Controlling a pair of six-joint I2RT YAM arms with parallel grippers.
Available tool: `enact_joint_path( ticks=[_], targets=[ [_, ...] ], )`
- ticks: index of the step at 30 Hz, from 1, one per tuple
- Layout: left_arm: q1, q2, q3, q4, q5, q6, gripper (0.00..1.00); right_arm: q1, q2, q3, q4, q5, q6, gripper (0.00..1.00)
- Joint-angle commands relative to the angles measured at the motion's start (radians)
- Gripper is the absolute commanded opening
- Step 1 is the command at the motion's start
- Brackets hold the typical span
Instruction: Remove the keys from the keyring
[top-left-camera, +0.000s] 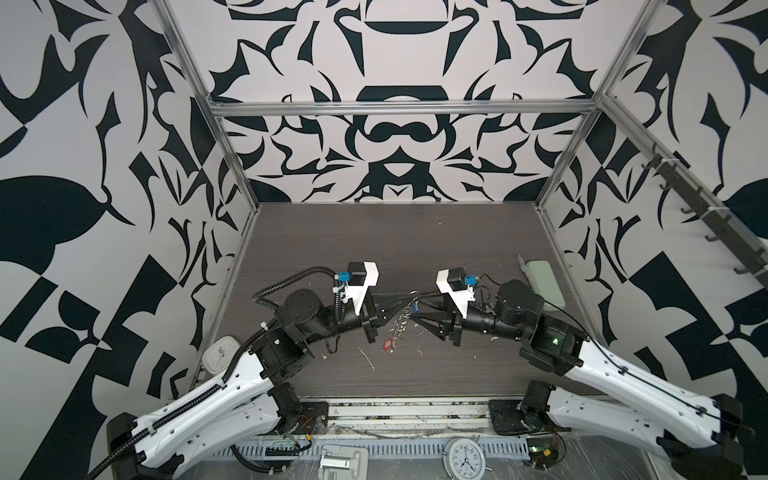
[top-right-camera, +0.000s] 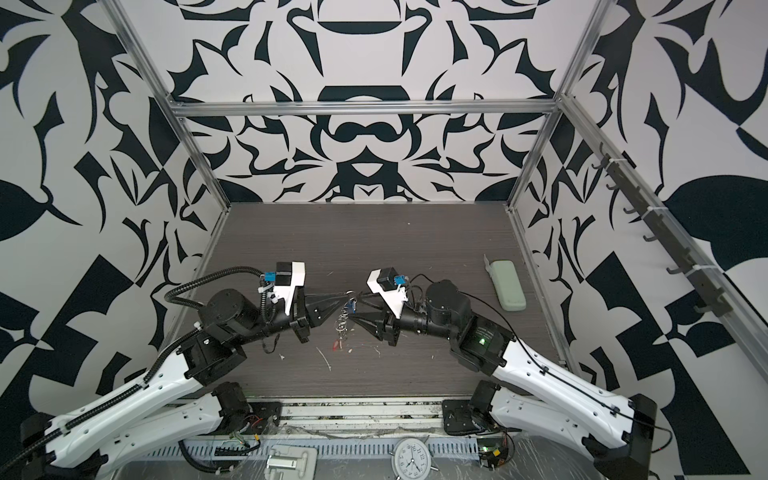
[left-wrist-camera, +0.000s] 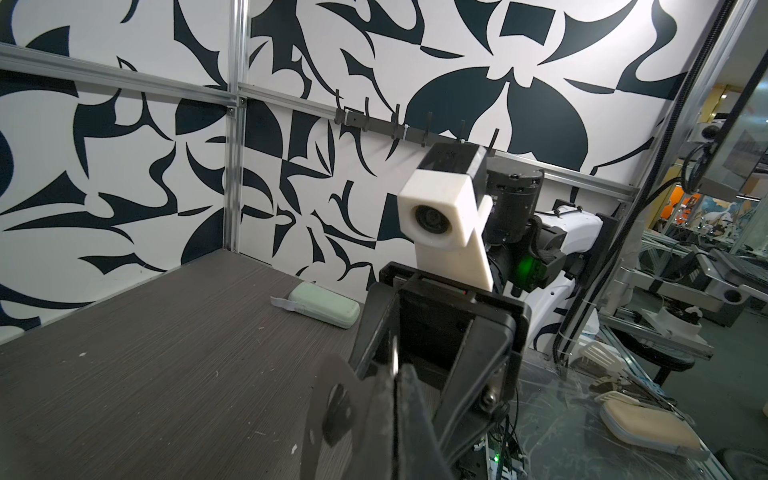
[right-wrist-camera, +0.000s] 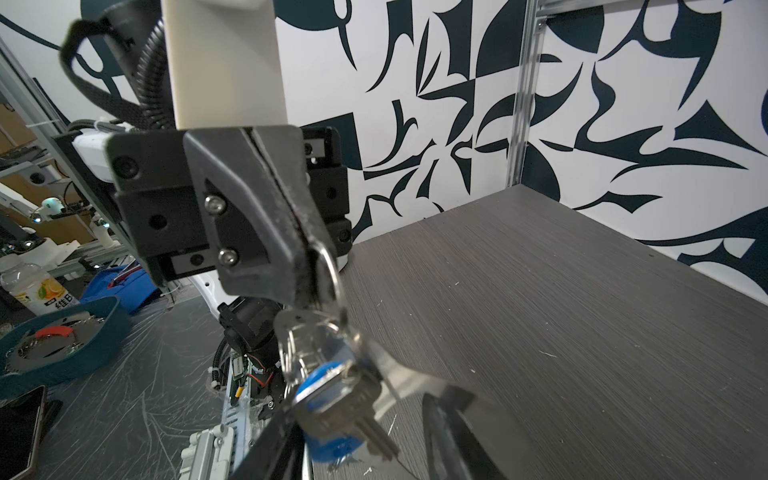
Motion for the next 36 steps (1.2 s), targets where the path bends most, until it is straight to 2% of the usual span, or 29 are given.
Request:
enact_joint_path(
  ticks=[1, 7, 10, 16, 29, 33, 36],
  targets=[
    [-0.003, -0.018, 0.014, 0.011, -0.003, 0.001, 0.0, 0.004, -0.029, 0.041, 0.015, 0.021, -0.02, 0.48],
    [-0.003, -0.026, 0.017, -0.005, -0.01, 0.004, 0.0, 0.005, -0.088, 0.057, 0.001, 0.085, -0.044, 0.49],
    [-0.003, -0.023, 0.017, -0.006, -0.01, 0.004, 0.0, 0.005, -0.099, 0.049, 0.057, 0.128, -0.038, 0.49],
    [-0.003, -0.023, 0.017, -0.005, -0.013, 0.003, 0.0, 0.004, -0.03, 0.1, 0.096, 0.032, -0.03, 0.47],
    [-0.003, -0.043, 0.004, -0.002, -0.024, 0.005, 0.0, 0.003, -0.12, 0.001, 0.076, 0.135, -0.008, 0.41],
    [-0.003, -0.04, 0.003, 0.002, -0.025, 0.003, 0.0, 0.005, -0.072, 0.023, 0.024, 0.049, -0.007, 0.46],
    [-0.003, -0.035, 0.002, 0.005, -0.025, 0.003, 0.0, 0.004, -0.05, 0.021, 0.036, 0.029, -0.001, 0.47]
  ],
)
